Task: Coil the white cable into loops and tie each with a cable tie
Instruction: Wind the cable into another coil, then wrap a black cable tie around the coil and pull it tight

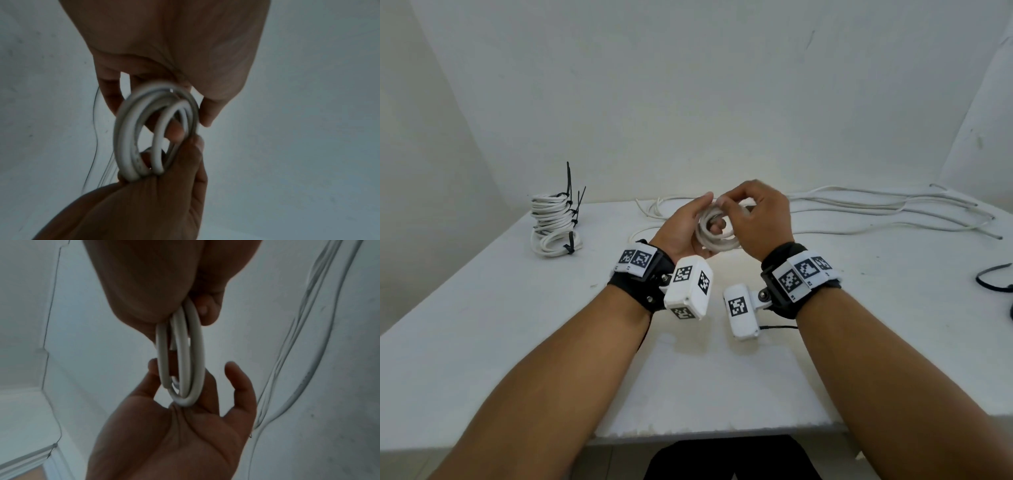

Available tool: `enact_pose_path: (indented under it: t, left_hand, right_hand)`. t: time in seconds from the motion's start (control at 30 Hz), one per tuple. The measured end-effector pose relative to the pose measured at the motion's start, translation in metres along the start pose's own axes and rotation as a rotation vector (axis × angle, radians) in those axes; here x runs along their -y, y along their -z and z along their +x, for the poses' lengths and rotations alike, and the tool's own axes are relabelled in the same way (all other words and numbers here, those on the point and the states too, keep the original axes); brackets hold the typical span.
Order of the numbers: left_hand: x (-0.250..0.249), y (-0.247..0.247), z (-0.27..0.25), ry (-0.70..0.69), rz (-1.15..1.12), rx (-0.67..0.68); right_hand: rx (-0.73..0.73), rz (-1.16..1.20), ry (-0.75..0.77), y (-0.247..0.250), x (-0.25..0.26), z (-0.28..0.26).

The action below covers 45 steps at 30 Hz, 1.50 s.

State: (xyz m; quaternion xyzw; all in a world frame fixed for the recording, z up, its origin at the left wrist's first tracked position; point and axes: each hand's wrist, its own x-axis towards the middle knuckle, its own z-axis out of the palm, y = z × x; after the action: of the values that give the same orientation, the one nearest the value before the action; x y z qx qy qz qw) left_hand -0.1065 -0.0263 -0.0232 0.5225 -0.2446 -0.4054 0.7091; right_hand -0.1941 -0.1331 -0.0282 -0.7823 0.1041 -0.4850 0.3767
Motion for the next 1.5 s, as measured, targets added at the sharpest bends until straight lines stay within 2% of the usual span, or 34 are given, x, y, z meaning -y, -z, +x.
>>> enact_pose_path:
  t: [0.07,0.13,0.2,0.27,0.33,0.43,0.53,0.7,0.77,0.87,0.93,1.07,1.17,1.27,1.33,1.5]
  left_hand:
    - [0.002,-0.007,0.004,0.017,0.003,-0.061]
    - [0.004,-0.022,0.008,0.034,-0.081,-0.089]
    - [0.008,-0.040,0.011,-0.004,-0.072,-0.179]
    - [0.016,-0.056,0.011,-0.059,0.045,-0.286]
    - [0.024,-0.069,0.012,-0.105,0.144,-0.314]
    - [0.041,-0.098,0.022,-0.120,0.270,-0.279]
    - [0.056,-0.127,0.028,-0.096,0.356,-0.249]
    - [0.079,-0.162,0.030,-0.023,0.380,-0.179]
    - [0.086,-0.169,0.030,-0.017,0.364,-0.182]
    - [0.092,-0.170,0.031,-0.002,0.331,-0.192]
    - [0.092,-0.166,0.031,-0.004,0.309,-0.193]
    - [0.085,-0.154,0.033,-0.023,0.305,-0.208]
    - [0.077,-0.142,0.034,-0.034,0.316,-0.205]
    - [0.067,-0.128,0.035,-0.056,0.332,-0.207]
    - [0.059,-0.116,0.034,-0.074,0.328,-0.220]
    - [0.038,-0.076,0.028,-0.122,0.317,-0.261]
  right_hand:
    - [-0.070,-0.021,-0.025,0.008,-0.003,0.001]
    - [-0.070,-0.068,-0.048,0.015,-0.006,-0.001]
    - [-0.020,-0.086,-0.087,0.026,-0.006,-0.005]
    - [0.047,-0.103,-0.135,0.042,-0.005,-0.007]
    - [0.118,-0.125,-0.181,0.060,-0.008,-0.006]
    - [0.182,-0.079,-0.342,0.102,-0.017,-0.009]
    - [0.125,-0.122,-0.524,0.150,-0.039,-0.011]
    - [0.121,-0.740,-0.719,0.234,-0.081,-0.007]
    - [0.108,-0.878,-0.740,0.262,-0.089,-0.013]
    - [0.210,-1.033,-0.747,0.290,-0.105,-0.018]
    - [0.259,-1.049,-0.771,0.298,-0.119,-0.016]
    - [0.191,-0.823,-0.937,0.298,-0.126,-0.011]
    - [0.217,-0.907,-0.896,0.291,-0.122,-0.008]
    - [0.165,-1.017,-0.774,0.274,-0.112,0.003]
    - [0.215,-1.024,-0.677,0.255,-0.098,0.010]
    - [0.340,-0.747,-0.499,0.186,-0.066,0.014]
